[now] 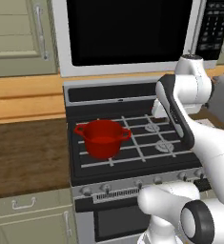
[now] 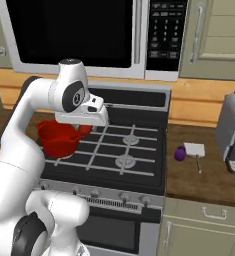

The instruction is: Put the bell pepper and eggplant in the pot. Retrieve the spatula and lightly stir the vegetables in the pot.

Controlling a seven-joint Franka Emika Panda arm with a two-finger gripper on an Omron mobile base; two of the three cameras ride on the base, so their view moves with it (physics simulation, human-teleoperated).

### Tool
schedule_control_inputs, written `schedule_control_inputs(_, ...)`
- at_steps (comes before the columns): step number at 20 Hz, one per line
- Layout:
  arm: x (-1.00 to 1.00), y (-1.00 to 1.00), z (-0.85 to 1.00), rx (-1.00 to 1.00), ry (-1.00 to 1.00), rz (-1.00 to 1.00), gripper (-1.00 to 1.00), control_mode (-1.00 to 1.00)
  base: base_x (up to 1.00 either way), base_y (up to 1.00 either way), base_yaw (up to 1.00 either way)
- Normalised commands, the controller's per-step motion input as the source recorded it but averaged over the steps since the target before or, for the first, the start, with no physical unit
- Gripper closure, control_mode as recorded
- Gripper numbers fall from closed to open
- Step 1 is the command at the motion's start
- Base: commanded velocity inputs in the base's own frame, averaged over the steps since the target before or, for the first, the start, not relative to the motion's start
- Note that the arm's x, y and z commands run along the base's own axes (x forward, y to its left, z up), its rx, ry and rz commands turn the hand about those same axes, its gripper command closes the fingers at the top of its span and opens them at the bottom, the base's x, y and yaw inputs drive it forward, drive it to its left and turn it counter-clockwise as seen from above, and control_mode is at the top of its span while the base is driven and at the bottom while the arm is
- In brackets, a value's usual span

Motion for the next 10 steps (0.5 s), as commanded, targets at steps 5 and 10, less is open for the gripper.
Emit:
schedule_control_inputs(5,0.0,0.0,0.0,0.0,0.0,0.0,1.0,1.0,0.06,1.0,0.0)
schedule_control_inputs(10,0.0,0.0,0.0,0.0,0.0,0.0,1.0,1.0,0.12,0.73,0.0)
